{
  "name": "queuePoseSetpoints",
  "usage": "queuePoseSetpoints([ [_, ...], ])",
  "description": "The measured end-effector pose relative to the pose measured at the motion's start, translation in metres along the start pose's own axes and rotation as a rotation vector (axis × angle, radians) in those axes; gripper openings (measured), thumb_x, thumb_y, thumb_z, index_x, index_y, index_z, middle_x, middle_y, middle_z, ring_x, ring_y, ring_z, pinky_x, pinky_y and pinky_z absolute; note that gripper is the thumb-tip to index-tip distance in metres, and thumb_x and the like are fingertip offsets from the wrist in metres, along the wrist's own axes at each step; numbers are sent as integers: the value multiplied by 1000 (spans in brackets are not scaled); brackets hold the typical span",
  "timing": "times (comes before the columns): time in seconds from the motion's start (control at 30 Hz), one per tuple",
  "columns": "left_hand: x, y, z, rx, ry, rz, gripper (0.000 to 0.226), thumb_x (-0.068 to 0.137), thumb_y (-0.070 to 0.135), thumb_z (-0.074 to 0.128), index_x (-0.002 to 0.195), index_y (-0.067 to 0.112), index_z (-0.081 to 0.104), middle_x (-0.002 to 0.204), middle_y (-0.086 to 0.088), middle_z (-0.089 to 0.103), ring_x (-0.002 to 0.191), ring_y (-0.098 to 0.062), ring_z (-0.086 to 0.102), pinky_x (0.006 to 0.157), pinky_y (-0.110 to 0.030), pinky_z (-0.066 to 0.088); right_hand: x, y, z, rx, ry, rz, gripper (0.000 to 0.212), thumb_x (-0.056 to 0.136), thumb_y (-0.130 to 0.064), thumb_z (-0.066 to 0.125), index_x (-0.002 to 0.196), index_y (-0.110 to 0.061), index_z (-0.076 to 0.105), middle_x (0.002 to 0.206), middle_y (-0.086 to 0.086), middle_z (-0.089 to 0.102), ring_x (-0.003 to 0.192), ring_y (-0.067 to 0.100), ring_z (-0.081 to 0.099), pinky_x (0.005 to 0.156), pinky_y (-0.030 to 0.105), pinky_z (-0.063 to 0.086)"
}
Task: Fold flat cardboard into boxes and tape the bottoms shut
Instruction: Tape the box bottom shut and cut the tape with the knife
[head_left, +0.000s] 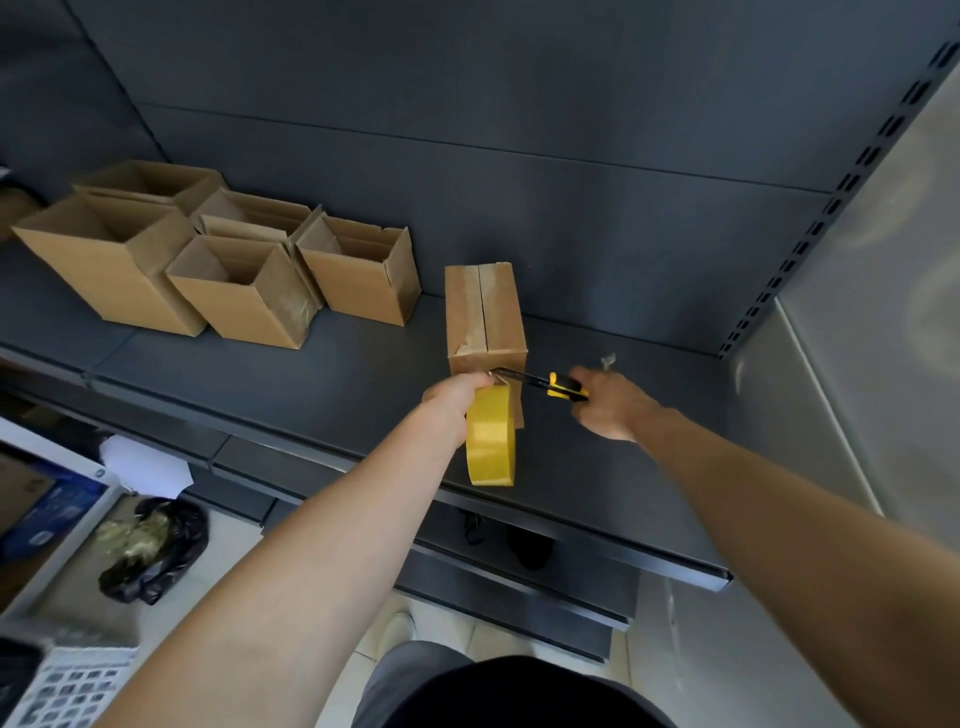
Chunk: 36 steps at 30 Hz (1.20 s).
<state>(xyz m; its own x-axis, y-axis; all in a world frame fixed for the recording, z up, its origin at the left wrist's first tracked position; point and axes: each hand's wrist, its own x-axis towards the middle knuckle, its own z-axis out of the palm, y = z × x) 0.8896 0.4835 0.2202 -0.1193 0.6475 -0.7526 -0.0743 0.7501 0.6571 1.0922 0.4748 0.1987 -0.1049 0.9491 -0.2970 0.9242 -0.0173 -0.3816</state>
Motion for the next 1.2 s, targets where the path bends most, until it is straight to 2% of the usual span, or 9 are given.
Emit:
queuePoseSetpoints([
  [0.3, 10, 4, -13, 14, -11, -43, 24, 77, 22, 77, 88, 10, 61, 81, -10, 65, 69, -23, 65, 58, -33, 54, 23, -14, 14, -326, 25, -52, 26, 93, -16, 46, 118, -14, 43, 118, 10, 52, 115, 30, 45, 98, 39, 36],
  [0.47, 17, 7, -18, 47, -20, -55, 25, 75, 23, 79, 88, 10, 61, 82, -11, 66, 72, -25, 66, 65, -36, 56, 34, -18, 15, -400, 21, -35, 27, 93, -14, 46, 120, -15, 41, 120, 9, 52, 117, 29, 45, 102, 40, 34],
  [0.57, 21, 11, -22, 116, -34, -67, 30, 71, 26, 81, 88, 9, 64, 88, -13, 66, 81, -29, 66, 75, -40, 56, 33, -12, 17, -529, -26, -8, 40, 89, -9, 51, 127, -15, 40, 126, 9, 50, 122, 29, 42, 104, 41, 33],
  [0.63, 22, 14, -28, 160, -39, -68, 28, 69, 26, 82, 81, 8, 64, 81, -12, 66, 73, -28, 66, 66, -36, 55, 30, -7, 22, -559, -57, 17, 48, 86, -8, 54, 131, -15, 38, 130, 9, 47, 124, 30, 40, 106, 41, 32],
  [0.73, 23, 15, -35, 197, -79, -103, 26, 71, 25, 81, 79, 7, 65, 73, -13, 66, 66, -28, 65, 62, -35, 55, 32, -7, 20, -555, -68, 40, 44, 85, -15, 50, 130, -13, 45, 131, 11, 47, 124, 30, 40, 108, 41, 30],
  [0.9, 14, 14, -34, 259, -207, -149, 25, 74, 23, 79, 89, 7, 66, 78, -13, 68, 66, -26, 67, 55, -34, 55, 36, -2, 4, -655, -146, 187, 43, 86, -25, 47, 127, -14, 52, 131, 11, 47, 127, 32, 34, 112, 43, 23],
  [1.0, 10, 11, -27, 319, -264, -102, 23, 79, 24, 75, 97, 13, 66, 92, -12, 68, 78, -25, 66, 61, -34, 55, 34, 7, 2, -629, -102, 210, 46, 88, -27, 52, 130, -12, 44, 132, 10, 49, 132, 32, 33, 115, 45, 14],
  [1.1, 4, 9, -14, 373, -331, -32, 2, 88, 21, 65, 89, 22, 65, 86, -4, 64, 74, -18, 62, 57, -28, 51, 29, 9, 1, -505, 47, 156, 52, 88, -20, 57, 136, -11, 39, 135, 11, 43, 134, 32, 30, 116, 43, 13],
  [1.2, -2, 8, 2, 422, -378, 11, 8, 91, 19, 61, 84, 23, 61, 76, -1, 61, 67, -14, 60, 53, -26, 49, 20, -1, -9, -250, 173, 132, 35, 84, -7, 53, 119, -7, 54, 120, 16, 56, 114, 34, 50, 94, 37, 40],
])
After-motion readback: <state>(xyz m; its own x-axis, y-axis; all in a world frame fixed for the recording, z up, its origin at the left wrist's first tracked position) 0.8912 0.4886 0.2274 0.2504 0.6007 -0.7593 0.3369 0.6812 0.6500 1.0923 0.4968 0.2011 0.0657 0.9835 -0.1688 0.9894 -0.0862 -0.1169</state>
